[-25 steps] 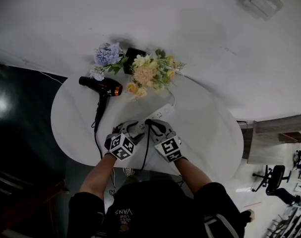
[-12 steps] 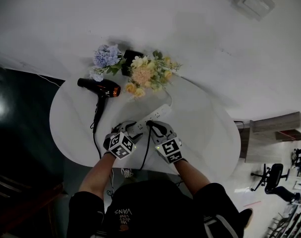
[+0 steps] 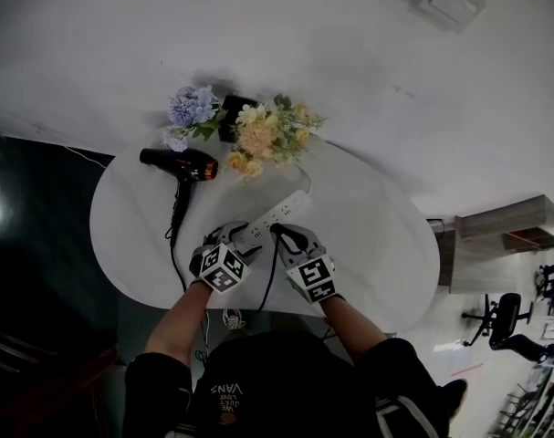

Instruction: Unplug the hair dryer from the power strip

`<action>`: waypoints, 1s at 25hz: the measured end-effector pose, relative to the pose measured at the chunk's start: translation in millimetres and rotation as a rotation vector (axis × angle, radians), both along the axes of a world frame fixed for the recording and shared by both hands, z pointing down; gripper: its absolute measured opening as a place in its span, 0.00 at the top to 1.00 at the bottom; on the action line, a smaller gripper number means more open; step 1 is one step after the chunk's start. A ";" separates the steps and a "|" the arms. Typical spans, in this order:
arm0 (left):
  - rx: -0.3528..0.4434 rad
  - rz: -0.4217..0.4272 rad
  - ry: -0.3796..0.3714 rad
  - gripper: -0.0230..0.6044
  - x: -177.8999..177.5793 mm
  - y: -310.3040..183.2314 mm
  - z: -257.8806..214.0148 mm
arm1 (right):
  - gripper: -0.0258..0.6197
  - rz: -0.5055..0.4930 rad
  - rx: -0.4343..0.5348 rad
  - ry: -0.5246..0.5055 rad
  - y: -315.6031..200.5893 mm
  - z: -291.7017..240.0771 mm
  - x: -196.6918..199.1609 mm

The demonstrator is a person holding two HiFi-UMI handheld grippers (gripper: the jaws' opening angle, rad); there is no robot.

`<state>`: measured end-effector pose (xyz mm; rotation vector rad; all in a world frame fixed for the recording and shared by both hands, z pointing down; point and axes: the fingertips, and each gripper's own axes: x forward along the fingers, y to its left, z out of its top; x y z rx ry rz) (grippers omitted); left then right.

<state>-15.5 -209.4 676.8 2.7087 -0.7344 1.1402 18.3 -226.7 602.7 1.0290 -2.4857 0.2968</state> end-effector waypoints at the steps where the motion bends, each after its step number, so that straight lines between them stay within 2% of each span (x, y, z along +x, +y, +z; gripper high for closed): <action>1: 0.005 0.001 0.002 0.50 -0.5 1.4 -2.8 | 0.85 0.005 0.003 0.001 1.4 -2.3 0.9; 14: 0.109 -0.105 0.107 0.51 -20.3 20.4 -51.6 | 0.85 0.124 0.029 -0.062 33.8 -29.6 12.0; 20: 0.161 -0.141 0.165 0.64 -28.2 36.2 -78.3 | 0.85 0.164 0.056 -0.078 52.1 -42.1 14.0; 25: 0.239 -0.162 0.206 0.78 -36.9 49.1 -104.1 | 0.85 0.187 0.079 -0.074 69.1 -48.8 15.8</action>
